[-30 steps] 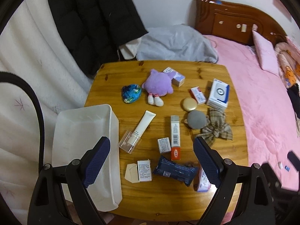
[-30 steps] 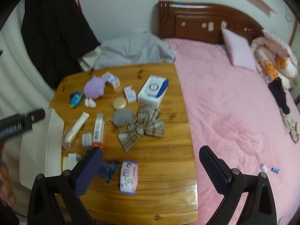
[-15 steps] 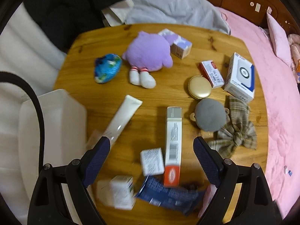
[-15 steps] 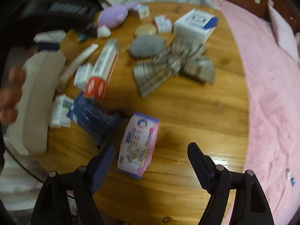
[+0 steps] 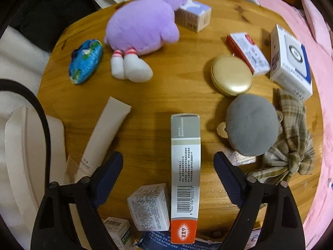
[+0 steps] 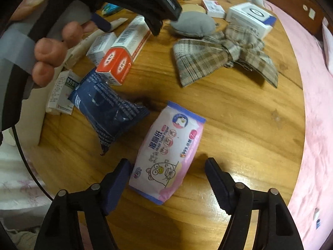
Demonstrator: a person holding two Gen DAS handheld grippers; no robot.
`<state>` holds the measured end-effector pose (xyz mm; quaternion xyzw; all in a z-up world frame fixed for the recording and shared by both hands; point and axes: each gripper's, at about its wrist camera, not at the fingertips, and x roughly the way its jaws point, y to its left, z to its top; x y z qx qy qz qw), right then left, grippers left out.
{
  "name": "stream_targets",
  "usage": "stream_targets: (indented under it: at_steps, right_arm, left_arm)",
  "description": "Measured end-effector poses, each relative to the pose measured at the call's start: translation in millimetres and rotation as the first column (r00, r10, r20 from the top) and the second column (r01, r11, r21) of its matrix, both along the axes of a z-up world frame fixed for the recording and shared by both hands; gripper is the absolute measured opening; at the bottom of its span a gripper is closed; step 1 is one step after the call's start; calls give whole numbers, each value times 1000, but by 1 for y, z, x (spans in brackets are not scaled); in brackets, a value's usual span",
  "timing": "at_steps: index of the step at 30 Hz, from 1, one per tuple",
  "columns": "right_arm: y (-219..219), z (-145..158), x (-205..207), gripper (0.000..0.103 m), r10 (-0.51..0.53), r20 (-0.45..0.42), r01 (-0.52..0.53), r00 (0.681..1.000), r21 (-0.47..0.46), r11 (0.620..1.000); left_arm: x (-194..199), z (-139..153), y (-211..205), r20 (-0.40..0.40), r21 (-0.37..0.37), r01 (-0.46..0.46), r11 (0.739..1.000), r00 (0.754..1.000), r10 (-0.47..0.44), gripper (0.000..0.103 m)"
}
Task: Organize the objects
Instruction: 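Grasp the toothpaste box with the left gripper while the right gripper grasps the pink wipes, then carry both items over the white tray and open both grippers to drop them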
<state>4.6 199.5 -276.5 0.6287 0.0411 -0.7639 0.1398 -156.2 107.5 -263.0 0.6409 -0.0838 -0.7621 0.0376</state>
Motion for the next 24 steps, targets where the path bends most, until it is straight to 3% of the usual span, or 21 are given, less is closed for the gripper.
stream_targets:
  at_steps: [1, 3, 7, 9, 13, 17, 24]
  right_arm:
    - [-2, 0, 1, 66, 9, -7, -9, 1000, 8, 1000]
    - [-5, 1, 2, 54, 25, -18, -24, 1000, 18, 1000]
    - [-4, 3, 3, 44, 28, -25, -27, 999, 20, 999]
    - [-2, 3, 3, 43, 23, -19, -23, 1000, 5, 1000]
    - [2, 6, 4, 40, 13, -8, -13, 1000, -8, 1000]
    - [10, 16, 4, 39, -8, -8, 8, 1000, -10, 1000]
    - [15, 69, 1, 39, -35, -94, 35, 995, 2, 999]
  left_arm:
    - [-1, -4, 2, 9, -3, 3, 1000, 1000, -3, 80]
    - [0, -8, 3, 27, 1, 7, 1000, 1000, -7, 69]
    - [2, -6, 7, 22, 36, 18, 999, 1000, -19, 49]
    - [3, -5, 11, 35, 56, 36, 998, 999, -38, 27]
    - [4, -4, 14, 36, 63, 25, 998, 999, -27, 27]
    - [6, 14, 11, 10, 129, 15, 992, 1000, -16, 26]
    - [28, 93, 0, -82, 209, 60, 976, 996, -44, 27]
